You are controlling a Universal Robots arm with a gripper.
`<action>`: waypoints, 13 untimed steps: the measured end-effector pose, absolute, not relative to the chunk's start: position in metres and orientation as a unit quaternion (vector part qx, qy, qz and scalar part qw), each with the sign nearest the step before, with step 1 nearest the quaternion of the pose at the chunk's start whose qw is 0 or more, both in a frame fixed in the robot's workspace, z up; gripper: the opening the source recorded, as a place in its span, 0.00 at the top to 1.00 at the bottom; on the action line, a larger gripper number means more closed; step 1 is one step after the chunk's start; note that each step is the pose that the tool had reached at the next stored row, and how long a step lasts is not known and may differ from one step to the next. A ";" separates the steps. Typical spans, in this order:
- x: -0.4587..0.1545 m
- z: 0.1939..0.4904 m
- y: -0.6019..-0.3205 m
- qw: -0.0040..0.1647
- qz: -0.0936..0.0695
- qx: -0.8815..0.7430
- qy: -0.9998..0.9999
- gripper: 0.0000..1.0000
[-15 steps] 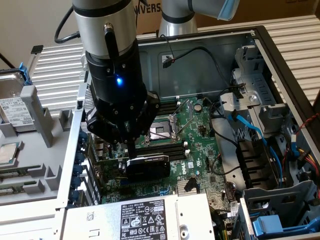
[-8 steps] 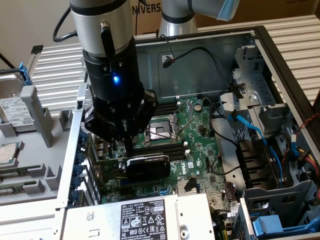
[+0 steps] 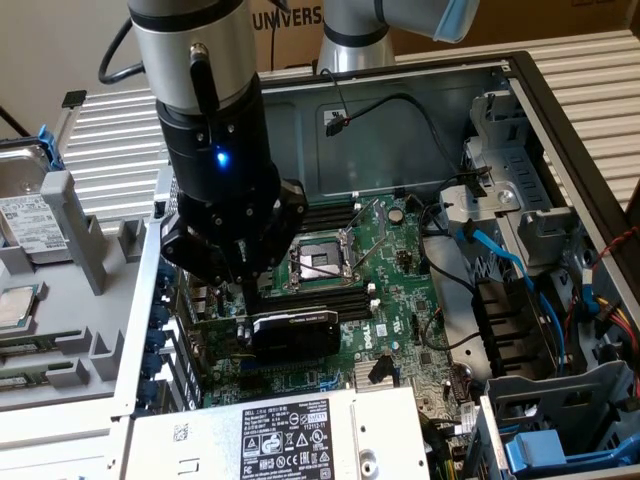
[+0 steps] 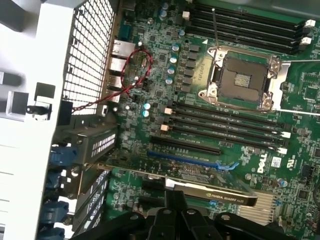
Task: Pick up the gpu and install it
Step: 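Press down on the gpu until it lock into place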
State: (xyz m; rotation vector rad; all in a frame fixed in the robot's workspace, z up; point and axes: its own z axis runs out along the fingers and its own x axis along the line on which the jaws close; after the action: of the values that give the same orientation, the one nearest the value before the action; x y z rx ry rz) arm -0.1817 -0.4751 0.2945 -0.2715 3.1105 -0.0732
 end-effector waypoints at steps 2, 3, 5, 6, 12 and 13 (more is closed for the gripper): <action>-0.184 0.294 -0.475 0.009 -0.023 -0.087 0.996 0.89; -0.185 0.294 -0.475 0.009 -0.023 -0.086 0.996 0.89; -0.185 0.293 -0.474 0.009 -0.023 -0.086 0.996 0.89; -0.185 0.293 -0.474 0.009 -0.023 -0.085 0.996 0.89; -0.185 0.288 -0.469 0.009 -0.023 -0.080 0.996 0.89; -0.185 0.287 -0.468 0.009 -0.023 -0.079 0.997 0.89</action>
State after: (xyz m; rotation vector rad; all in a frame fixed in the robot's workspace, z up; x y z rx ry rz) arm -0.1849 -0.4680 0.2874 -0.2471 3.1128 -0.0728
